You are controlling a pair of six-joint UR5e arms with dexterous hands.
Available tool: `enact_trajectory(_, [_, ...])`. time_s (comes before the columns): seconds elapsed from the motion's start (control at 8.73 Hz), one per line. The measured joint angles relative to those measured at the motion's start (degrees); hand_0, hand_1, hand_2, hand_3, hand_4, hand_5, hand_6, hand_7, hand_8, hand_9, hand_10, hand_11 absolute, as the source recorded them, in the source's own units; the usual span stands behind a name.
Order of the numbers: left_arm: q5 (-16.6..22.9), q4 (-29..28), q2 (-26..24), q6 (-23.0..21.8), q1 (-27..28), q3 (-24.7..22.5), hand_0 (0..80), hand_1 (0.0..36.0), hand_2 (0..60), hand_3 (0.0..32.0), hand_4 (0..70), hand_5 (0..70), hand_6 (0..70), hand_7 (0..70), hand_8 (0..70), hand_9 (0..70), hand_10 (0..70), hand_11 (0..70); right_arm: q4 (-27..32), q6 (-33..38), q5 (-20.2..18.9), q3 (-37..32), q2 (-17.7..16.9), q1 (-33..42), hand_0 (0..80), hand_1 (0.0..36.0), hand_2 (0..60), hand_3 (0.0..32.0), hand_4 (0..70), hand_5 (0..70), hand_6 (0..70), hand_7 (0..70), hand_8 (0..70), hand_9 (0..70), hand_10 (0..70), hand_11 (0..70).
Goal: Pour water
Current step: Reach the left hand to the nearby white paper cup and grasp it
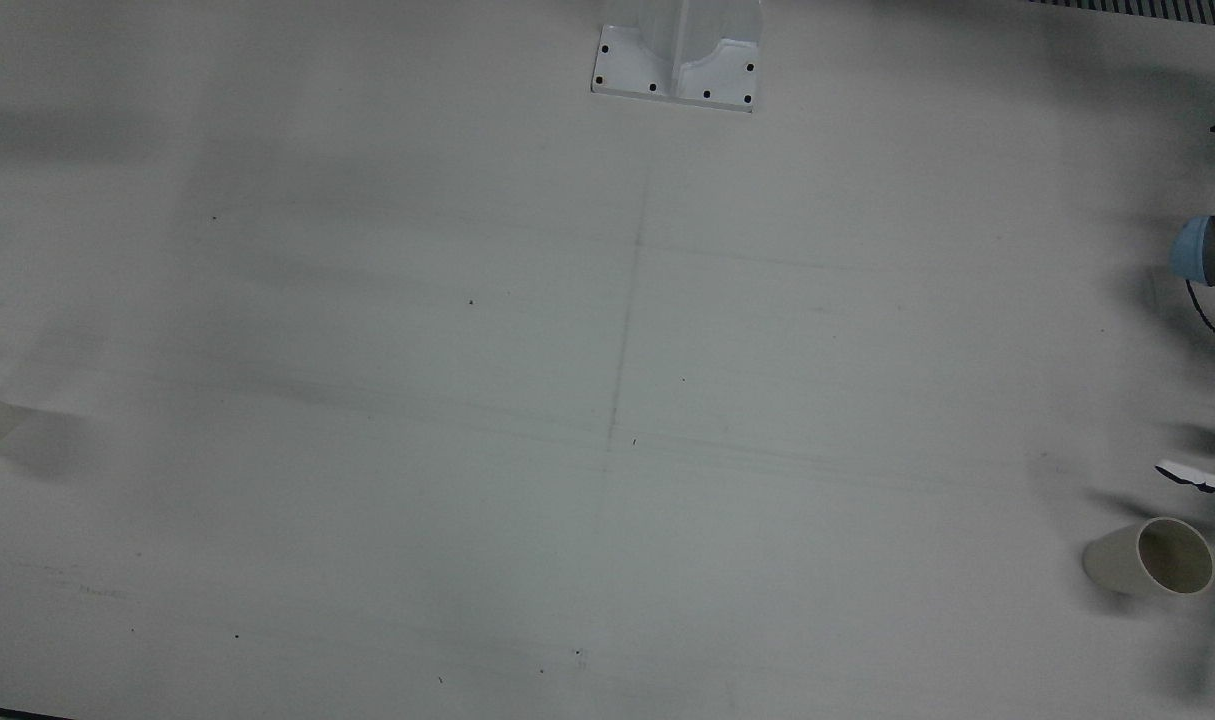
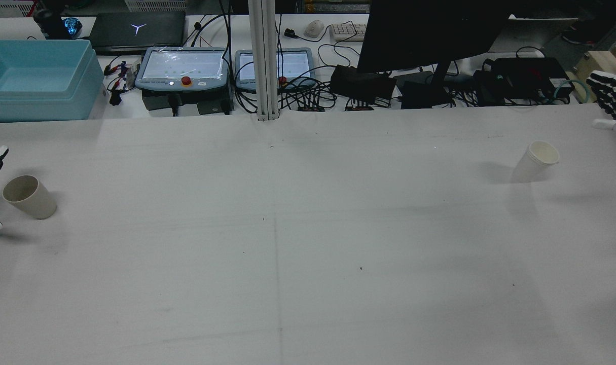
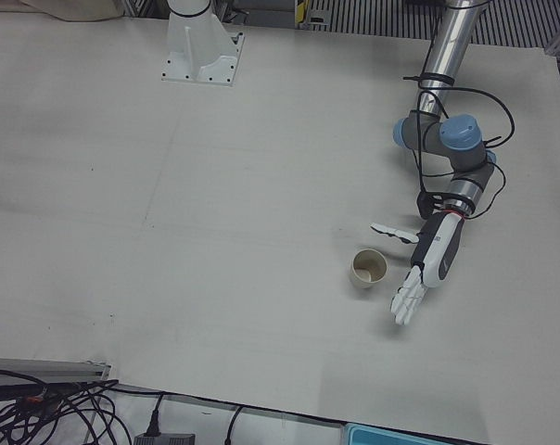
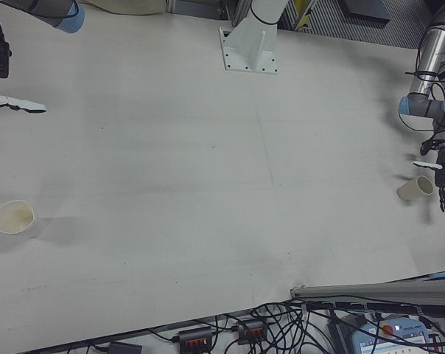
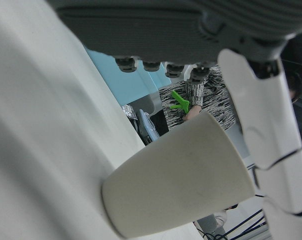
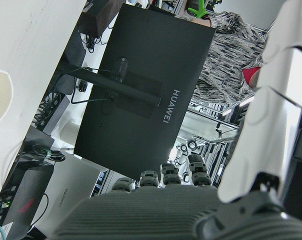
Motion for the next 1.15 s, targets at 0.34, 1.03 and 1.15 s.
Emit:
enact_trajectory(0.34, [-0.2, 0.6, -1.6, 1.0, 1.0, 1.0, 49.0, 11.9, 2.6, 1.0, 10.7, 0.0, 1.4, 3.8, 0.0, 0.4, 1.4, 3.8, -0.1, 0.0, -0.1, 0.0, -0.1, 0.0, 50.9, 18.3, 4.2, 0.0, 0.0, 16.1, 2.8, 9.8, 1.3, 4.5, 0.1, 2.2])
enact_trajectory(1.03, [-0.3, 2.0, -4.4, 2.5, 1.2, 2.1, 49.2, 11.5, 2.8, 0.0, 18.4, 10.1, 2.4, 3.2, 0.0, 0.3, 1.8, 4.1, -0.1, 0.0, -0.1, -0.2, -0.5, 0.1, 50.3, 17.5, 3.7, 0.0, 0.0, 14.9, 1.8, 7.6, 1.0, 3.6, 0.4, 2.6])
enact_trajectory(1.15, [-0.3, 2.3, -4.6, 2.5, 1.2, 2.2, 49.2, 11.4, 3.5, 0.0, 21.0, 16.8, 2.4, 2.9, 0.0, 0.2, 1.8, 4.1, -0.1, 0.0, -0.1, -0.3, -0.5, 0.1, 50.3, 17.5, 3.7, 0.0, 0.0, 14.8, 1.7, 7.4, 0.9, 3.5, 0.4, 2.6])
